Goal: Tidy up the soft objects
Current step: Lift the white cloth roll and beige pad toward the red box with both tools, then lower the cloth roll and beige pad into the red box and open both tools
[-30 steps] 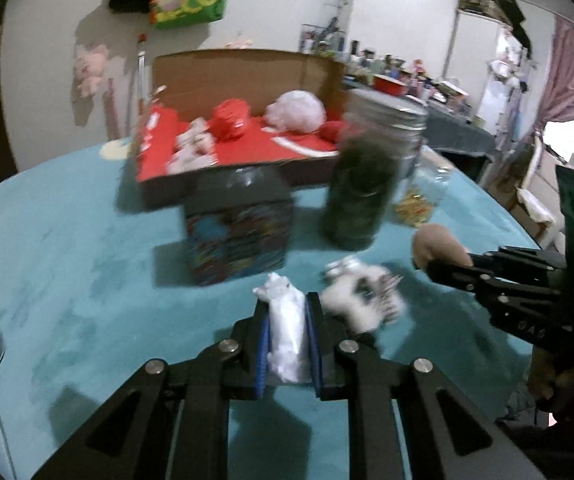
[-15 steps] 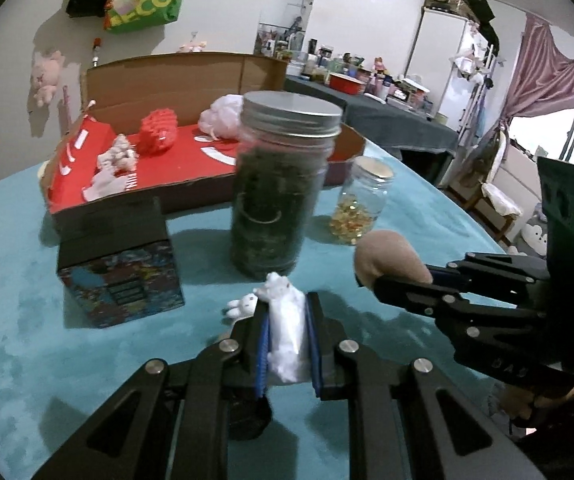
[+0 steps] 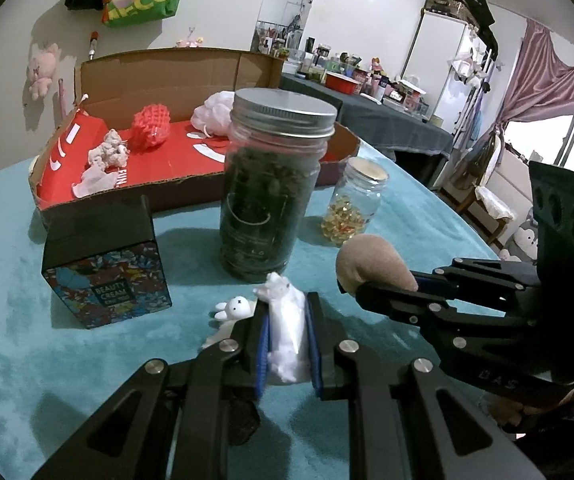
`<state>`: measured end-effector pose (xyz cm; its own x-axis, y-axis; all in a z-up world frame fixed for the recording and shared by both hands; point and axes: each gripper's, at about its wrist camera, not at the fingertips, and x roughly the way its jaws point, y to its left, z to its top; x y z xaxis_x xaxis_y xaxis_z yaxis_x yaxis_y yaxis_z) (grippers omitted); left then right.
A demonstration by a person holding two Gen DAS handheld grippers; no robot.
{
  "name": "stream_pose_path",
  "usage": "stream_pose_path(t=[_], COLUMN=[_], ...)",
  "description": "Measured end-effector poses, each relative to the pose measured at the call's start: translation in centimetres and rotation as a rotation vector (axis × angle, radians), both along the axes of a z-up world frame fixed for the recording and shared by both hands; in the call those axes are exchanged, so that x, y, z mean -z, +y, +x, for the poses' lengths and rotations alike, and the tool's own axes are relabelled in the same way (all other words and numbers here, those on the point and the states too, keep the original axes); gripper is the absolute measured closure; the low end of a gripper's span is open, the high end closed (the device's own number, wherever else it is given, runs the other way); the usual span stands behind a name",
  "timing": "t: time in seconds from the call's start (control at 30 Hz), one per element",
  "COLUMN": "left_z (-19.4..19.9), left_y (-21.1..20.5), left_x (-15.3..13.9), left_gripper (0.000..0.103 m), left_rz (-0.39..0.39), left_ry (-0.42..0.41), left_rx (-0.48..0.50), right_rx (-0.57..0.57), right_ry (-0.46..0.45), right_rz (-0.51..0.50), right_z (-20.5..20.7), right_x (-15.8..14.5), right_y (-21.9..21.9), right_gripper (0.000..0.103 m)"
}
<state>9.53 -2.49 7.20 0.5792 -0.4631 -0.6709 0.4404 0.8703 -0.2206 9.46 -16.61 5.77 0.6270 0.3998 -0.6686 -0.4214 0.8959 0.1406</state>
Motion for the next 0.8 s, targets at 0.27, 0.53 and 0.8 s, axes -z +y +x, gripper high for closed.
stream_pose_path(t=[0.27,0.53,0.8], left_z=[0.0,0.4,2.6], left_y=[0.8,2.3,3.9], left_x=[-0.6,-2.8,-5.4], left_gripper=[0.086,0.086,0.086], left_rz=[-0.008,-0.016,0.005], left_ry=[-0.013,-0.057,-0.078], left_rx=[-0.018,-0.041,-0.044], right_rx=[0.013,0.038,0.046], right_ry=[0.006,-0.035,-0.093], right_rz=[0.009,0.003,-0.006], right_z=[0.2,0.4,2.1], right_x=[-0.1,-1.7,-4.4], right_y=[-0.4,-1.5,-2.6], right_gripper=[0.088,0.088,0.088])
